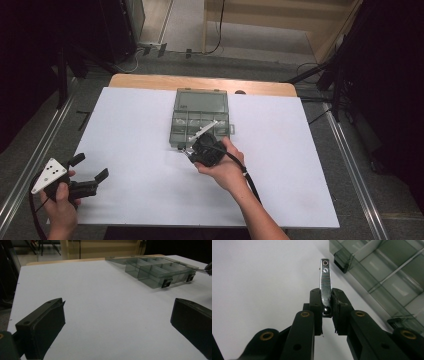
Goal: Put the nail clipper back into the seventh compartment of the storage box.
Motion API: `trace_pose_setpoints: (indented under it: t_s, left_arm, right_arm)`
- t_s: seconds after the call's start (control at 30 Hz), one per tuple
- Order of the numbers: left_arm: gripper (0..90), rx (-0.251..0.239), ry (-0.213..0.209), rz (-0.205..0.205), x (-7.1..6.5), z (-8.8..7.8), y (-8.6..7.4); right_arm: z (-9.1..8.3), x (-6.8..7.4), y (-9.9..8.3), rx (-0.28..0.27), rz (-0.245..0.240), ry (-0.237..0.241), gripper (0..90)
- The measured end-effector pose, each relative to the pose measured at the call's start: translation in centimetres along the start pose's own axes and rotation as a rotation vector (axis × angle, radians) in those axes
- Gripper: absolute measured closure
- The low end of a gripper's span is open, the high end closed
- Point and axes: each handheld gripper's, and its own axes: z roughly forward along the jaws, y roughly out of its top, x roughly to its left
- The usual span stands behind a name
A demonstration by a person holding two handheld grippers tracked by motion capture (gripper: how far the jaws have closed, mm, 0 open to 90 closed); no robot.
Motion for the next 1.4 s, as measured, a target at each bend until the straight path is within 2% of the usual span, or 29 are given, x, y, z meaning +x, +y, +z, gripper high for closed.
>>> trace_pose_setpoints:
  t_s: [0.63, 1.03, 1.2, 1.4]
  left_arm:
    - [0.0, 0.001, 0.0, 0.0, 0.0, 0.0, 0.0]
    - [0.0, -0.001, 0.001, -0.003, 0.1, 0.0, 0.0]
    - [0.0, -0.003, 0.0, -0.004, 0.1, 0.0, 0.0]
    - [0.0, -0.001, 0.0, -0.003, 0.1, 0.0, 0.0]
  right_arm:
    - [-1.0, -2.2, 0.4, -0.024, 0.043, -0.04, 81.5]
    - [-1.0, -3.4, 0.4, -0.027, 0.066, -0.063, 81.5]
    - [-0.8, -4.1, 0.4, -0.04, 0.088, -0.096, 81.5]
    - [-0.7, -4.8, 0.5, -0.047, 0.104, -0.105, 81.5]
